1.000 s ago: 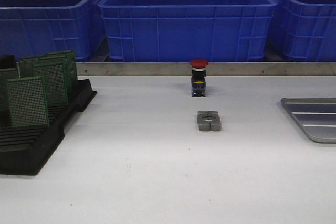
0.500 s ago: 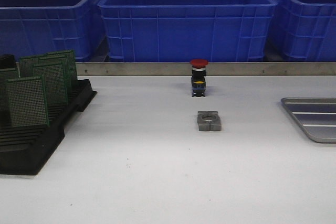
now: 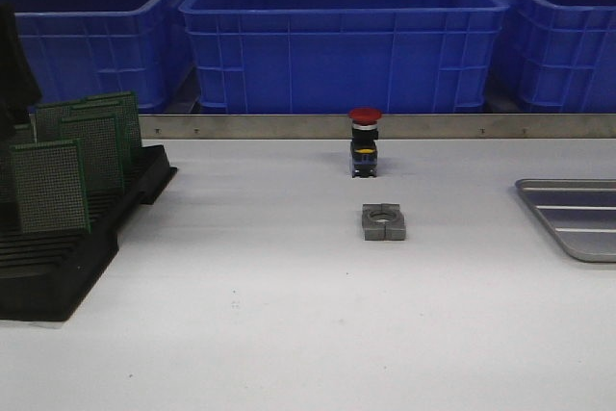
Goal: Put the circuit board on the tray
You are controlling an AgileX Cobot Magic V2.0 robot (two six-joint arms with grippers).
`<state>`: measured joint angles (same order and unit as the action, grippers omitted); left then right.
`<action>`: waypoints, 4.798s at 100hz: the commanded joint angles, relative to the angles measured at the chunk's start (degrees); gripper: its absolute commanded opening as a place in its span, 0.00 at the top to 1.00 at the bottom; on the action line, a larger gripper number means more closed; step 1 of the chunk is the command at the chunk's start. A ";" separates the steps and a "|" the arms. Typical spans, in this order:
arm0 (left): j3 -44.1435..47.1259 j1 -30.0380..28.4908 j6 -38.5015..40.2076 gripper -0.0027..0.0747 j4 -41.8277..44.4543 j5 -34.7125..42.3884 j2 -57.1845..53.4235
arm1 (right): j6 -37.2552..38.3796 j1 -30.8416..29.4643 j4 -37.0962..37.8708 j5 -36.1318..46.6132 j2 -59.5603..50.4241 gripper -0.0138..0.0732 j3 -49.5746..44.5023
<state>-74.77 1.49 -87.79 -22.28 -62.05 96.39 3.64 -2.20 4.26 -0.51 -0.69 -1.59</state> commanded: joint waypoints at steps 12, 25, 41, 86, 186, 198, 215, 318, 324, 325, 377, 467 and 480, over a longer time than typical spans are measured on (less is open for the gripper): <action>-2.71 0.49 -0.18 0.40 -1.23 3.35 3.09 | -0.10 0.22 0.54 4.20 -1.39 0.96 0.76; -3.07 0.49 -0.18 0.40 -1.23 3.35 5.39 | -0.10 0.22 0.54 4.20 -1.39 0.96 0.76; -3.07 0.49 -0.18 0.43 -1.49 2.48 6.17 | -0.10 0.22 0.54 4.20 -1.39 0.96 0.76; -4.40 0.49 -0.30 0.99 -0.47 -0.80 6.17 | -0.10 0.22 0.54 4.20 -1.39 0.96 0.76; -12.09 20.11 1.89 0.99 -32.47 -11.27 2.96 | -0.10 0.22 0.54 4.20 -1.39 0.96 0.76; -12.09 22.78 1.89 0.99 -34.23 -11.27 2.96 | -0.10 0.22 0.54 4.20 -1.39 0.96 0.76; -12.09 24.72 1.89 0.99 -34.37 -11.27 2.96 | -0.10 0.22 0.36 4.20 -1.40 0.96 0.78; -12.09 24.69 1.89 0.99 -34.37 -11.27 2.96 | -12.82 11.23 -25.81 -29.02 29.71 0.51 29.09; -12.09 24.69 1.89 0.99 -34.37 -11.27 2.96 | -17.46 13.11 -29.13 -28.39 32.30 0.37 30.05; -12.09 24.69 1.89 0.99 -34.37 -11.27 2.96 | -18.79 13.32 -29.82 -28.39 32.60 0.35 30.15; -12.09 24.69 1.89 0.99 -34.37 -11.27 2.96 | -66.41 25.02 -47.70 -23.17 57.40 0.28 42.73; -12.09 24.69 1.89 0.80 -34.37 -11.13 2.96 | -76.14 26.68 -57.38 -33.10 77.24 0.97 55.40; -12.21 24.57 1.89 0.51 -34.11 -10.24 2.96 | -75.17 26.49 -57.38 -34.16 77.24 0.97 55.40</action>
<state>-85.16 25.68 -86.69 -52.18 -70.02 102.37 -72.38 24.45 -50.35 -34.69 77.99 51.85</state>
